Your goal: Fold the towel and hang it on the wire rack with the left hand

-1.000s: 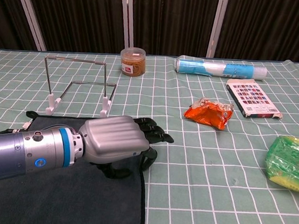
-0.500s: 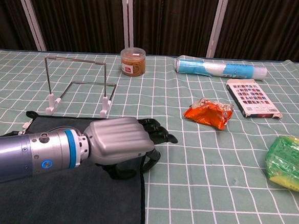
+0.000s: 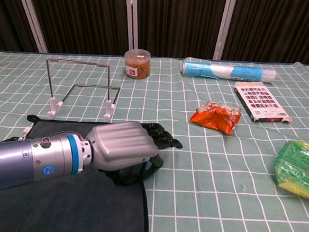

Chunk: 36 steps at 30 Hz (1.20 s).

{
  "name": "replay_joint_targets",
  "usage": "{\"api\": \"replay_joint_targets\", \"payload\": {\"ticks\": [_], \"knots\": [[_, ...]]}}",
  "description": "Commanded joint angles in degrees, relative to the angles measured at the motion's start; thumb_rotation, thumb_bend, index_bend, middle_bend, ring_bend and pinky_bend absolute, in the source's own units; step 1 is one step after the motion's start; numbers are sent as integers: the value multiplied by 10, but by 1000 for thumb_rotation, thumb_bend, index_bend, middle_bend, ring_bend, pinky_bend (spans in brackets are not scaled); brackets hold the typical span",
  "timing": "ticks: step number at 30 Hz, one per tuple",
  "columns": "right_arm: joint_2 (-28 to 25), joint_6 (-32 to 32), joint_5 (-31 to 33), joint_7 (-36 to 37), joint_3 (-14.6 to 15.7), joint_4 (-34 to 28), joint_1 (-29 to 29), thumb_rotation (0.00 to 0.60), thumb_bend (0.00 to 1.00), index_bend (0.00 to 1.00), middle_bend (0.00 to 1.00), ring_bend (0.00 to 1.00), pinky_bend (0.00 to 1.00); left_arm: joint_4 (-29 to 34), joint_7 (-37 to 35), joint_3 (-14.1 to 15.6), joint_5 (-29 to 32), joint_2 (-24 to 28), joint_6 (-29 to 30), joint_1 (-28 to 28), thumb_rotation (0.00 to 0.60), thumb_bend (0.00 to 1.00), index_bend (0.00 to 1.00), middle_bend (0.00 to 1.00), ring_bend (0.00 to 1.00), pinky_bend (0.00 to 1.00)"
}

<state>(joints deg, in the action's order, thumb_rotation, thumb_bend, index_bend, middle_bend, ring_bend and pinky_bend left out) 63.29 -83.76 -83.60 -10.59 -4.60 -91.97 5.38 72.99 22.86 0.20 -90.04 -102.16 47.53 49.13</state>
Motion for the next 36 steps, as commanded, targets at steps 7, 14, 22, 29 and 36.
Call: {"api": "replay_joint_targets", "payload": {"ticks": [7,14,22,29,36], "knots": [[-1,1,-1,0,1,-1,0,600,0,0,0,0,0,29,-4,11,-5,33,20,-11,600,626,619,0,0,0],[0,-1,-4,-4,3,-3,0,600,0,0,0,0,0,58,-29,34,-25,82,55,-32,600,633,619,0,0,0],[1,-2,-8,-10,5,-8,0,600,0,0,0,0,0,65,-58,74,-57,137,94,-60,600,634,622,0,0,0],[2,-1,-14,-16,8,-14,0,600,0,0,0,0,0,48,-88,110,-85,174,132,-92,600,641,623,0,0,0],[1,-5,-18,-14,9,-15,-1,600,0,0,0,0,0,29,-107,124,-103,190,147,-106,600,652,623,0,0,0]]}}
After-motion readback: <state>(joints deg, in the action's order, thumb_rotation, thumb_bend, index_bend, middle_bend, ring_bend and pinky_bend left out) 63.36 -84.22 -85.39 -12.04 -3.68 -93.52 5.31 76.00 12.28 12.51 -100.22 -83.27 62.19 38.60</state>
